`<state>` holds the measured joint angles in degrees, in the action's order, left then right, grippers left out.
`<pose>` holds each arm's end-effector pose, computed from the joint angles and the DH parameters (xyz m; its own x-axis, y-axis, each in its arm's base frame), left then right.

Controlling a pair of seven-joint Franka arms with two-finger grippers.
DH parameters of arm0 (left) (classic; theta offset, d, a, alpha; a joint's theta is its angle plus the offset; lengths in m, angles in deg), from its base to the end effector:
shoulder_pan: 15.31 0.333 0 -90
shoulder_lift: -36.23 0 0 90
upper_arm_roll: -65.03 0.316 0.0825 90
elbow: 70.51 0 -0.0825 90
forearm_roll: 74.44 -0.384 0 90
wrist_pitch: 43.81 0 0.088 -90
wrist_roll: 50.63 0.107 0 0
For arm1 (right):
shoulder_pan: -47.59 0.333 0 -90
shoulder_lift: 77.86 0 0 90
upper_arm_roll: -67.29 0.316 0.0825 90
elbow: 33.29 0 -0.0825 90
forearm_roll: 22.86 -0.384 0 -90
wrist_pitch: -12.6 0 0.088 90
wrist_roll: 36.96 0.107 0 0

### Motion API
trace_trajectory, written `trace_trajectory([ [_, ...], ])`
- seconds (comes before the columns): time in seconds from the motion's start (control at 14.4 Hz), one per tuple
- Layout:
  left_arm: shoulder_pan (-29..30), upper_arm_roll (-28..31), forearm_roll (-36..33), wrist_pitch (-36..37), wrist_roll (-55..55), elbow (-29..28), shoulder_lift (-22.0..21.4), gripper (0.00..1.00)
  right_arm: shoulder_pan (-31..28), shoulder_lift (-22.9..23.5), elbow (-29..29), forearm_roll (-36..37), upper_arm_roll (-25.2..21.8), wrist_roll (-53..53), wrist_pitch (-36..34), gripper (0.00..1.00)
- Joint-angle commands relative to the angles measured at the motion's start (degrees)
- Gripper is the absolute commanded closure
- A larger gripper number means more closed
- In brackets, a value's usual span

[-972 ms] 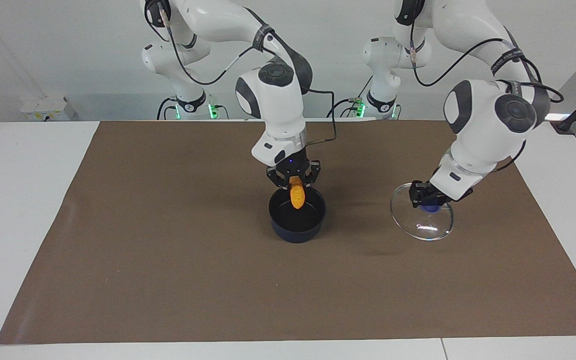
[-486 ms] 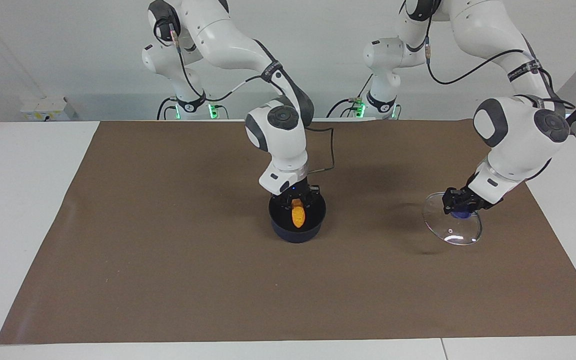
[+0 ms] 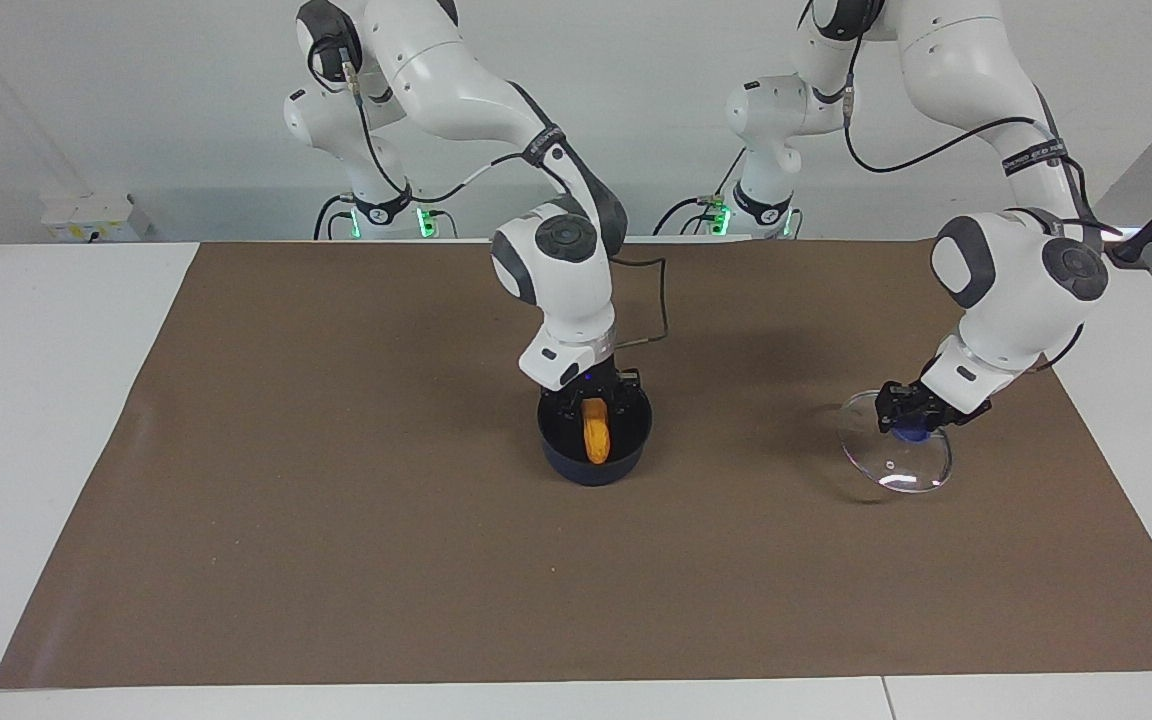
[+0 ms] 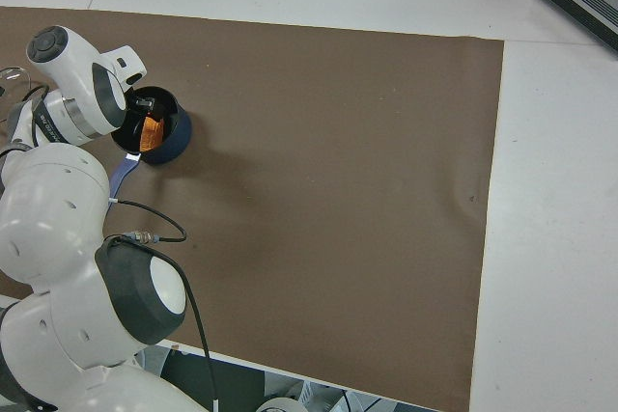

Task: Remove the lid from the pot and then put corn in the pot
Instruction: 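Lower the corn into the pot and open the right gripper, then withdraw the right gripper while the left gripper sets the lid down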

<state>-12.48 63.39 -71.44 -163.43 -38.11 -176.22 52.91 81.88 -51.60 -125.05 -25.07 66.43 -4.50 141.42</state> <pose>0.6208 0.0113 0.3650 0.9848 -0.1699 -0.0365 -0.1675 -0.9839 0.0618 0.5812 0.3867 0.3837 0.9896 -0.0111 0.1432 0.0067 -0.9923 -0.1236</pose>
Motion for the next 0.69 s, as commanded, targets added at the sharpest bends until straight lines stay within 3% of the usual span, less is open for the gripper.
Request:
trace_trajectory([
  [0.0,0.43,-0.21,-0.8,-1.93,1.1,-4.33,-2.61,0.88,-2.2,-6.46,2.2,3.85,-0.81,0.77,-9.95,0.0],
  [0.42,0.34,-0.13,-0.98,-4.29,1.1,-7.14,-2.61,0.88,-14.05,-19.03,2.47,3.7,-0.72,-7.4,-27.89,0.0],
  [0.62,0.43,-0.21,-0.98,-5.71,1.1,-8.37,-2.79,0.87,-20.81,-24.22,2.47,3.43,-0.9,-17.65,-36.16,0.0],
])
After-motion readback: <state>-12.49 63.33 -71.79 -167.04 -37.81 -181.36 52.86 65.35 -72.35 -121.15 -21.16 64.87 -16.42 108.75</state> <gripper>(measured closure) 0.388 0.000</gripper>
